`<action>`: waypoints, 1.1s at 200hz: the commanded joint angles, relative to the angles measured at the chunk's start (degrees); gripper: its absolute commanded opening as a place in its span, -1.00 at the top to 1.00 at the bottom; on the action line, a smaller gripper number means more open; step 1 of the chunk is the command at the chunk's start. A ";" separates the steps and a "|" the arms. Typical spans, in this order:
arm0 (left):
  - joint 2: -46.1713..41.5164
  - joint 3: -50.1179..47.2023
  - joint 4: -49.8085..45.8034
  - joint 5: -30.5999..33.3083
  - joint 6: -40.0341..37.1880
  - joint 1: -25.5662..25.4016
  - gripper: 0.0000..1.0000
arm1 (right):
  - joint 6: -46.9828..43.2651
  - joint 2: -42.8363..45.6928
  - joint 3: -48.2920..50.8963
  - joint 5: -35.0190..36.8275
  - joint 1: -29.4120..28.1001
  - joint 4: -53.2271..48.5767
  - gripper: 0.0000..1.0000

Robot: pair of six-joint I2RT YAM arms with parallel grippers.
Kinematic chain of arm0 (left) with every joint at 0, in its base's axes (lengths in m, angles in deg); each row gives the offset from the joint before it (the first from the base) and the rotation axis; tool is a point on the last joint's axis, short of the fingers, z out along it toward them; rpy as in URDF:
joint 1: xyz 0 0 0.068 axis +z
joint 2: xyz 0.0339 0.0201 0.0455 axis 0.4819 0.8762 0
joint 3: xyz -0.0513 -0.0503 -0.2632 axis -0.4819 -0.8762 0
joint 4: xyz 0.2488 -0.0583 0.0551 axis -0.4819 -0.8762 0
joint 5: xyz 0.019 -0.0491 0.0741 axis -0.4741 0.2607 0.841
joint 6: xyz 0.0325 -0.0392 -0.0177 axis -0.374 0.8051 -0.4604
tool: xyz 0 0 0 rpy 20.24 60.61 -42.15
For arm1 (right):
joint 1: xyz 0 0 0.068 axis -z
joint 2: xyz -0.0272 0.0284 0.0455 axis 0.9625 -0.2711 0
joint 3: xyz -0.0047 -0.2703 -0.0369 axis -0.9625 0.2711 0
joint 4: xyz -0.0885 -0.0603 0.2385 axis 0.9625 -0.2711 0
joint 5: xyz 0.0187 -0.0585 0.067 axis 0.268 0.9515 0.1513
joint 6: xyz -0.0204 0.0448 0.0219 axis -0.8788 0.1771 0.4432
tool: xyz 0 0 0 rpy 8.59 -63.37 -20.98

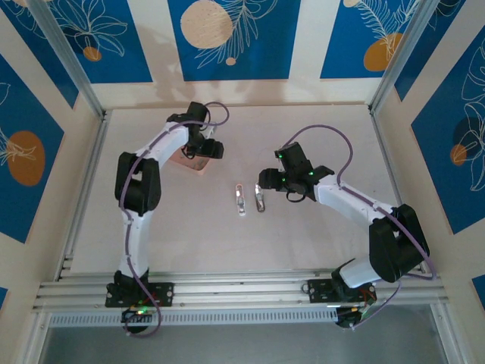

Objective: Load the staples into the stapler

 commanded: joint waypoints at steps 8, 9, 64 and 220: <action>1.98 2.66 -5.27 -2.32 -1.35 0.23 -0.49 | 0.18 0.32 -0.84 0.57 0.03 -1.77 -0.27; 2.00 2.61 -5.33 -2.35 -1.42 0.24 -0.49 | 0.27 0.34 -0.82 0.57 0.03 -1.77 -0.27; -0.63 -2.47 -7.21 -4.59 -4.22 0.15 -0.40 | 0.46 1.00 -0.13 0.25 0.03 -1.40 -0.27; -17.61 -28.69 -7.54 -9.62 -7.80 -3.26 -0.39 | 1.32 0.89 -0.46 -0.02 -1.21 -0.62 -0.25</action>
